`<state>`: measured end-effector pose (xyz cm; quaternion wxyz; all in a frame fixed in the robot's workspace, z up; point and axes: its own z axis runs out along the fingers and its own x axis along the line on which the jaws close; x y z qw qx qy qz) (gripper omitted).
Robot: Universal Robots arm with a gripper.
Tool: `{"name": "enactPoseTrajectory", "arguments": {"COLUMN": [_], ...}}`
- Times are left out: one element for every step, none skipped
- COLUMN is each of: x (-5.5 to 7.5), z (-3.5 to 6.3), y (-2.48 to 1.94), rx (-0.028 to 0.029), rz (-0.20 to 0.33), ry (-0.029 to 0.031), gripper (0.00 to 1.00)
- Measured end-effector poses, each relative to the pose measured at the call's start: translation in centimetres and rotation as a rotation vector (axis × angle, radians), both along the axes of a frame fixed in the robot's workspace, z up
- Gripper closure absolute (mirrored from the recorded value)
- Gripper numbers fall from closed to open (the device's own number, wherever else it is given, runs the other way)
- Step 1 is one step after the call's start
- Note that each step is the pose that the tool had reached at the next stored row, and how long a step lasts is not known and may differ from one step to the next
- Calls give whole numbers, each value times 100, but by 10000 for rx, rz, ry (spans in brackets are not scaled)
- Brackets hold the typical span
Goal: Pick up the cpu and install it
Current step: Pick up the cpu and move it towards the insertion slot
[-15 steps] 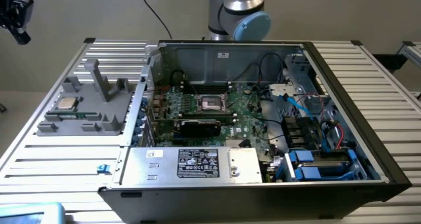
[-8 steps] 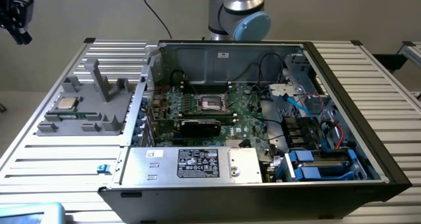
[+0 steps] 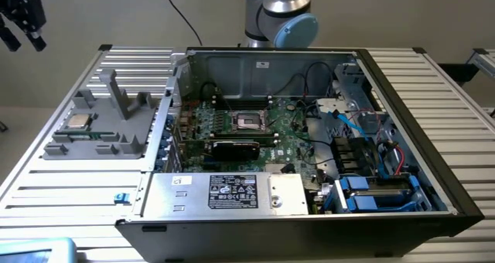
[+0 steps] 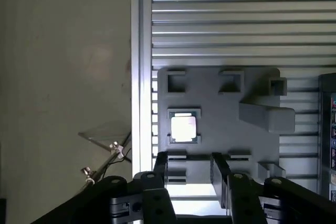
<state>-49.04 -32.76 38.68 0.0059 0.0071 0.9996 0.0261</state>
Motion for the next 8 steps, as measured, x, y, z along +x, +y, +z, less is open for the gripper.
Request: {"name": "enactPoseTrajectory", "arguments": {"x": [0, 0, 0, 0, 0, 0, 0, 0], "z": [0, 0, 0, 0, 0, 0, 0, -2], "y": [0, 0, 0, 0, 0, 0, 0, 0], "rx": [-1, 0, 0, 0, 0, 0, -1, -1], "rz": [0, 0, 0, 0, 0, 0, 0, 0], "ry": [1, 0, 0, 0, 0, 0, 1, 1], "gripper": [46, 40, 40, 35, 29, 29, 29, 22]}}
